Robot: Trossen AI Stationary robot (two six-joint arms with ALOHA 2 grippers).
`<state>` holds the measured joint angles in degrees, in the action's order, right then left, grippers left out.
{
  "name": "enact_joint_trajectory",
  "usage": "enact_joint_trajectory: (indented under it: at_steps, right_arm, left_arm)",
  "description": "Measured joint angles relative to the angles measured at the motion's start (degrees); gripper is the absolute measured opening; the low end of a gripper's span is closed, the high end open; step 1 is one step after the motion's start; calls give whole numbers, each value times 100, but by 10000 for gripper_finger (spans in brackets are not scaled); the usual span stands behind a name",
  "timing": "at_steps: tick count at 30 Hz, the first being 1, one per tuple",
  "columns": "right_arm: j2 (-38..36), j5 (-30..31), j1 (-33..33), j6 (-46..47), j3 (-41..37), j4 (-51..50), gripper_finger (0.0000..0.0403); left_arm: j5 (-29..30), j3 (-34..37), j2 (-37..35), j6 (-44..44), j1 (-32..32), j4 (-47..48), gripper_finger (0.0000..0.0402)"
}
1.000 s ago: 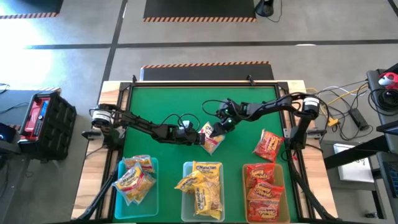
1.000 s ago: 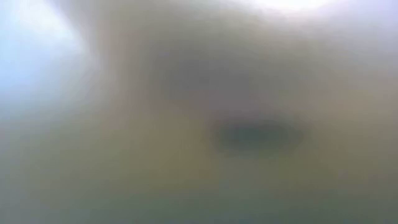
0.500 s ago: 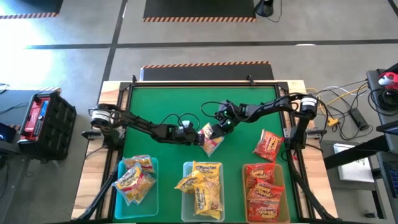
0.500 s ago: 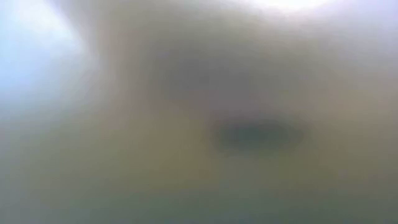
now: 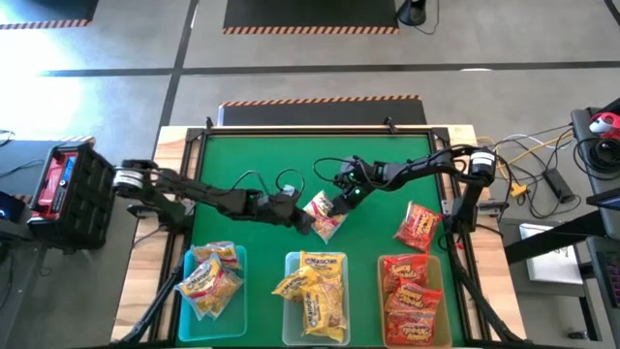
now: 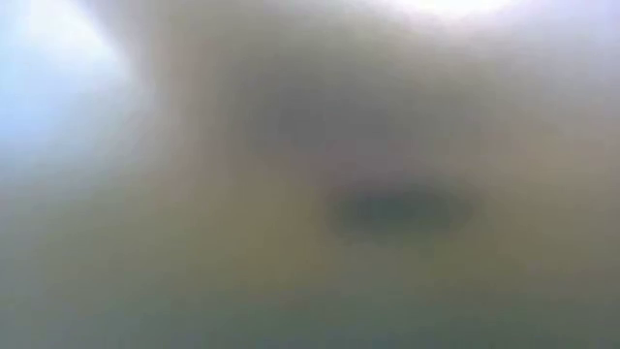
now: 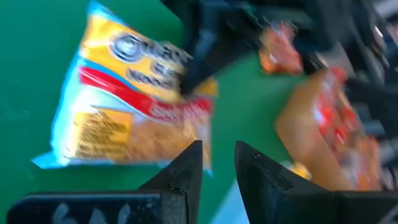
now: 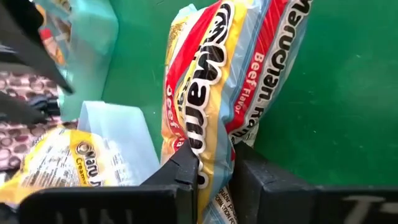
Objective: Sort Maruchan noodles
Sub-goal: Put the blue noodle pack into the blue bin
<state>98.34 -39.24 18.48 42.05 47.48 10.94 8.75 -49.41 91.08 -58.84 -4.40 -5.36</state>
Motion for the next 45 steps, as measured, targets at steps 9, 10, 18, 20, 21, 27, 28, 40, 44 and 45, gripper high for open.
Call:
enact_joint_trajectory:
  at_steps: [9, 10, 18, 20, 21, 27, 28, 40, 44, 45]
  right_arm:
    - [-625, -169, 0, -1057, 0, -70, 47]
    - [-723, -172, 0, -1162, -1, -85, 47]
    - [-1507, -171, -13, -2089, 18, -842, 47]
    - [-1651, -150, -47, -2425, 123, -1156, 47]
    - [-1708, -132, -73, -2612, 193, -1313, 47]
    - [-1703, -125, -262, -3545, 911, -1926, 47]
    - [-1676, -121, -279, -3687, 1057, -2055, 47]
    - [-1247, 151, -382, -5391, 2482, -3473, 47]
    - [-1148, 176, -470, -5337, 2677, -3513, 47]
    - [-1145, 177, -488, -5284, 2712, -3547, 47]
  left_arm:
    - [-90, 92, -874, 259, -313, 1053, 109]
    - [-87, 92, -943, 286, -311, 1089, 117]
    - [-28, 41, -1336, 1341, -306, 1082, 200]
    - [188, -8, -1350, 1698, -294, 1088, 221]
    - [308, -38, -1347, 1872, -289, 1077, 231]
    - [721, -355, -1139, 2972, -143, 1007, 264]
    - [730, -404, -1107, 3139, -120, 994, 266]
    - [-9, -488, -1048, 3647, -34, 847, 270]
    - [-24, -485, -1048, 3696, -37, 859, 262]
    - [-31, -485, -1048, 3679, -45, 852, 255]
